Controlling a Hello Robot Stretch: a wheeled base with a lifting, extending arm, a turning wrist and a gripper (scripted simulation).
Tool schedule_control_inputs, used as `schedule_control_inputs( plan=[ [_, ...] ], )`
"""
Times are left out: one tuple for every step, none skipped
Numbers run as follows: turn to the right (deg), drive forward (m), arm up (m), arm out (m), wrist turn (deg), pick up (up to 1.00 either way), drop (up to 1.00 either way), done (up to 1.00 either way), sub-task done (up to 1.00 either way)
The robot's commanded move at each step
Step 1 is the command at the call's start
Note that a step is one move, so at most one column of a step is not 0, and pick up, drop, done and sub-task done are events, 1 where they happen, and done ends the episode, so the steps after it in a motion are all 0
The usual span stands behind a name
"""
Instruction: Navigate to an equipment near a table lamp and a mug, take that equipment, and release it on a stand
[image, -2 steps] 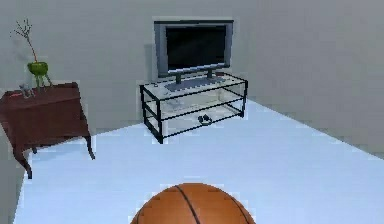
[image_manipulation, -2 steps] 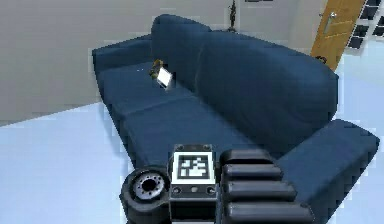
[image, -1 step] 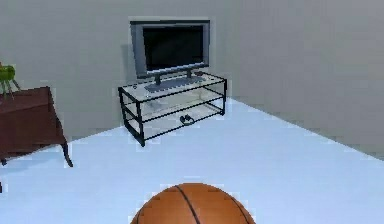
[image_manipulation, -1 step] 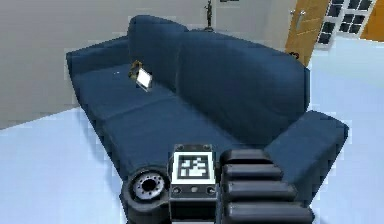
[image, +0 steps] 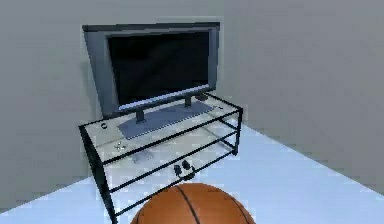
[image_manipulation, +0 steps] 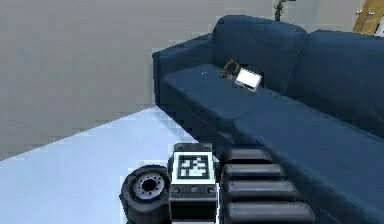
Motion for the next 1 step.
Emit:
schedule_control_inputs(
  plan=[
    [0.0,1.00,0.00,0.00,0.0,0.00,0.00,0.00,0.00]
  ],
)
